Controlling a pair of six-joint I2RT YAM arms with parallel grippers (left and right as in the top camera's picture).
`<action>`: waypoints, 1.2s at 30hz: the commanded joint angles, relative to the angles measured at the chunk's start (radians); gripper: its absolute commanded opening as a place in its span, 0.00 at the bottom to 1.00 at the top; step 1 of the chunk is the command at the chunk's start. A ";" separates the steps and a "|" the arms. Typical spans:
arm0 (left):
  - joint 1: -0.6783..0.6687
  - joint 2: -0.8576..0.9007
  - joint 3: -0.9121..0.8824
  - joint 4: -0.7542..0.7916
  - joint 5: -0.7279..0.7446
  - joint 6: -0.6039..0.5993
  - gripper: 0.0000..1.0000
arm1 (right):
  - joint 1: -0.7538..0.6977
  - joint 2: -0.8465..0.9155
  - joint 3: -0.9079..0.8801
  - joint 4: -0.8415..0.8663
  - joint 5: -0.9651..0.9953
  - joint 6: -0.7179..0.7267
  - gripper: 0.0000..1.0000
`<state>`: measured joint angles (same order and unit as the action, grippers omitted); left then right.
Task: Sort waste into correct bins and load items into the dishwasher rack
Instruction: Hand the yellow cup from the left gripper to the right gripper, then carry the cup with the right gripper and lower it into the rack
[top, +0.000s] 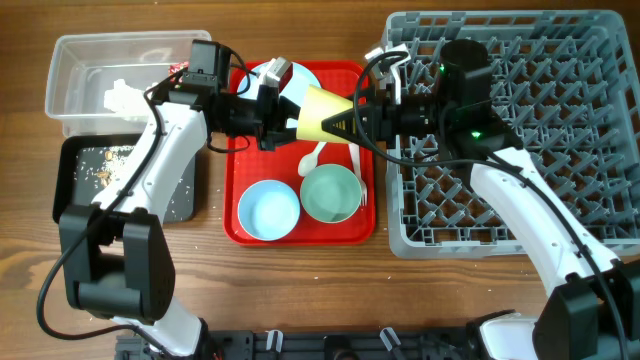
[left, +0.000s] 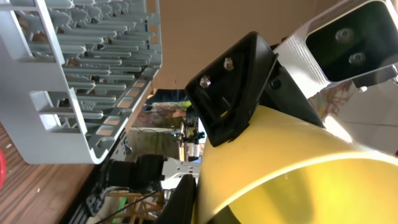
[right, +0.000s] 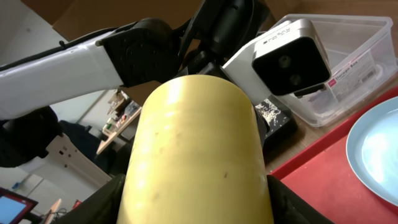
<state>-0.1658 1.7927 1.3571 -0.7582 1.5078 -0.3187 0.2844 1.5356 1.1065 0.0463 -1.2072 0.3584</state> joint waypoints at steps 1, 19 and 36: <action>0.007 -0.020 0.012 0.015 0.018 -0.011 0.14 | 0.006 0.012 0.017 0.004 -0.016 -0.018 0.57; 0.153 -0.020 0.012 0.052 -0.517 -0.010 0.34 | -0.250 -0.171 0.021 -0.632 0.417 -0.128 0.47; 0.150 -0.020 0.012 -0.080 -0.986 -0.002 0.39 | -0.248 -0.283 0.071 -1.236 1.054 -0.059 0.47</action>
<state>-0.0147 1.7893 1.3579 -0.8375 0.5713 -0.3344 0.0338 1.2610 1.1507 -1.1614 -0.3061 0.2718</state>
